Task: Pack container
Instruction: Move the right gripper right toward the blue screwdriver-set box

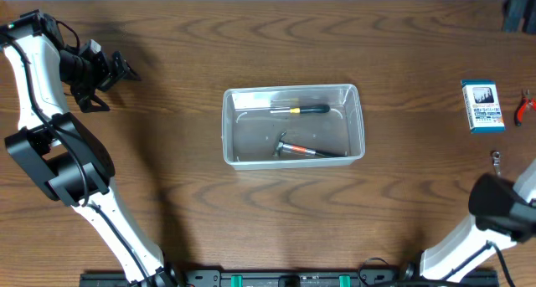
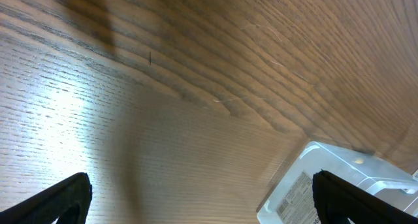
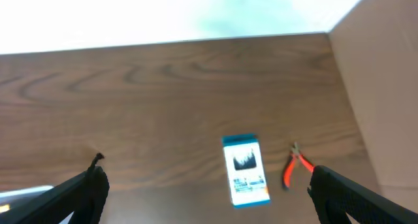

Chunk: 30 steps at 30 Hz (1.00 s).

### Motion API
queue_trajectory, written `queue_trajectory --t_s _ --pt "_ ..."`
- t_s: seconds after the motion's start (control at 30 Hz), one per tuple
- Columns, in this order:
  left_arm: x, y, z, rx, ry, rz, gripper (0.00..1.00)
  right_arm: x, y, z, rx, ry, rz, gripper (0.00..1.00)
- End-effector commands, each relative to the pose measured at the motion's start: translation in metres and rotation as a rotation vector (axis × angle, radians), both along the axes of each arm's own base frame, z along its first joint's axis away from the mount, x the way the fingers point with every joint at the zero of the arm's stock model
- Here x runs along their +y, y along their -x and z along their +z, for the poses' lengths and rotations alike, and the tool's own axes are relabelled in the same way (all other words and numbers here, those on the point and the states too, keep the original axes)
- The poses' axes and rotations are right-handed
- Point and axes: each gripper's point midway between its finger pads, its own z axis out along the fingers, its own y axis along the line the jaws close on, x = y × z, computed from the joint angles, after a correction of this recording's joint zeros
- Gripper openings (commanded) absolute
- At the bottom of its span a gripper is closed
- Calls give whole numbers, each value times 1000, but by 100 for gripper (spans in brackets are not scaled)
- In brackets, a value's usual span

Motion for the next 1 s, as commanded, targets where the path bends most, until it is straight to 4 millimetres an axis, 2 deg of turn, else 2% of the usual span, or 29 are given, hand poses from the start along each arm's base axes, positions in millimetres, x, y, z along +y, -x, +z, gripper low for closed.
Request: queue_trajectory --t_s 0.0,0.23,0.47,0.6,0.73,0.97 --pt "4 -2 15 -37 -23 5 98 -16 -10 -46 143 -8 -38 99" --pt "4 -2 15 -37 -23 5 98 -35 0 -129 431 -46 -43 99" --pt "4 -2 15 -37 -23 5 98 -66 8 -179 561 -83 -42 99" --pt "4 -2 15 -37 -23 5 98 -86 20 -198 600 -149 -106 99" --pt "4 -2 15 -37 -23 5 98 -79 17 -200 561 -249 -83 99" --pt "4 -2 15 -37 -23 5 98 -74 14 -200 558 -268 -109 99"
